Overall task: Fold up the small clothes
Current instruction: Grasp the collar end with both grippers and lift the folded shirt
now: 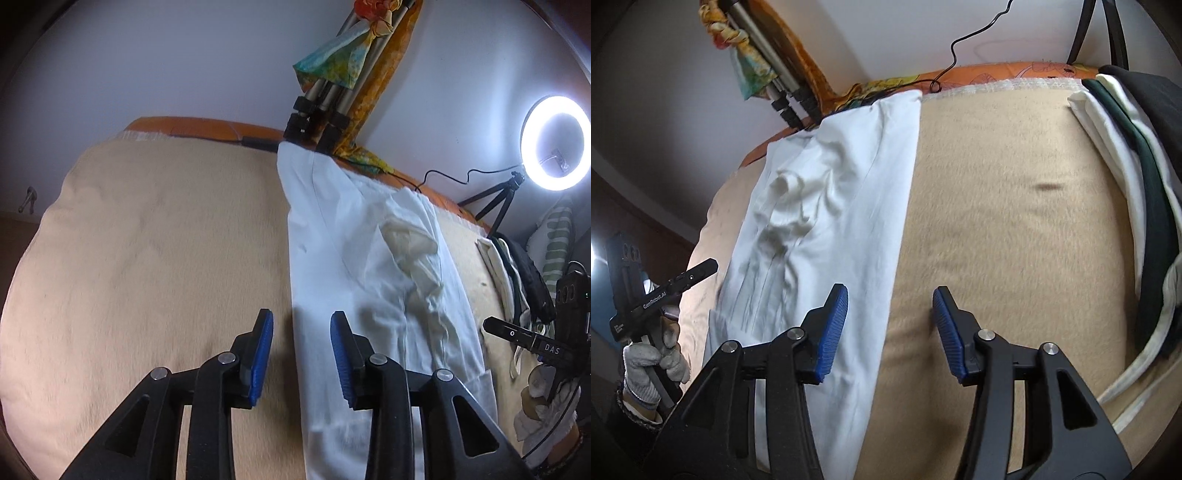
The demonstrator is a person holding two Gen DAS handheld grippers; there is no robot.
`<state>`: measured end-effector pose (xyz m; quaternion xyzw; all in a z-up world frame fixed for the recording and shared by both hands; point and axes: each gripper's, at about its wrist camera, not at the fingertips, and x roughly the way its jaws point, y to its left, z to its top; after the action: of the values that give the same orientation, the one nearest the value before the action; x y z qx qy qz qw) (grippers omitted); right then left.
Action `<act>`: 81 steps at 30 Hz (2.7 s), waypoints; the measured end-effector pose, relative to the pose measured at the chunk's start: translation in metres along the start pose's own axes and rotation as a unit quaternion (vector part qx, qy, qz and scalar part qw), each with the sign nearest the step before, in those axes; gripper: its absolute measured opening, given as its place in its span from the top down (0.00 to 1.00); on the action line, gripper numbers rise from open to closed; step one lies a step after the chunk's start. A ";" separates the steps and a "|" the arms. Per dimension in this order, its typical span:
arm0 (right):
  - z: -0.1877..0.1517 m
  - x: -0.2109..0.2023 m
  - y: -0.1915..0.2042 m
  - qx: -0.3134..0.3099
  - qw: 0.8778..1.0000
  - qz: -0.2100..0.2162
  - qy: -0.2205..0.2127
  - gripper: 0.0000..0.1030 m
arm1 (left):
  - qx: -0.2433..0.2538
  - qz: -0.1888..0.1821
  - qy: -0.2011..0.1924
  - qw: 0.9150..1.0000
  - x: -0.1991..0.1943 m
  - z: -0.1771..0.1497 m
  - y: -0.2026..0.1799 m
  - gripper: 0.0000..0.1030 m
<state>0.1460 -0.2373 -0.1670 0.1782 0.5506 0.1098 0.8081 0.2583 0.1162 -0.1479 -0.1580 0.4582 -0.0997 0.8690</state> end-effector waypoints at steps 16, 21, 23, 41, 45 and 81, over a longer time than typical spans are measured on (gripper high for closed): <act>0.110 0.043 -0.022 0.023 0.998 0.057 -0.008 0.51 | -0.034 -0.025 0.002 0.999 0.072 0.095 0.024 0.45; 0.135 0.057 -0.032 0.036 0.997 0.062 -0.012 0.51 | -0.040 -0.033 0.009 0.999 0.094 0.113 0.028 0.45; 0.143 0.064 -0.035 0.038 0.997 0.062 -0.013 0.54 | -0.039 -0.034 0.007 0.999 0.100 0.118 0.027 0.45; 0.175 0.106 -0.006 -0.014 0.999 0.049 -0.004 0.86 | 0.017 -0.014 -0.003 1.000 0.133 0.144 0.000 0.93; 0.175 0.100 -0.007 -0.009 0.999 0.050 -0.015 0.93 | 0.027 -0.012 -0.014 0.999 0.127 0.142 -0.005 0.96; 0.024 -0.118 0.082 -0.117 0.988 0.049 -0.083 0.95 | 0.075 -0.063 -0.080 0.992 -0.094 0.009 -0.049 0.97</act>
<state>0.1261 -0.2108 -0.0248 0.1178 0.4557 0.1976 0.8599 0.2115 0.1019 -0.0527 -0.1289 0.3674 -0.1756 0.9042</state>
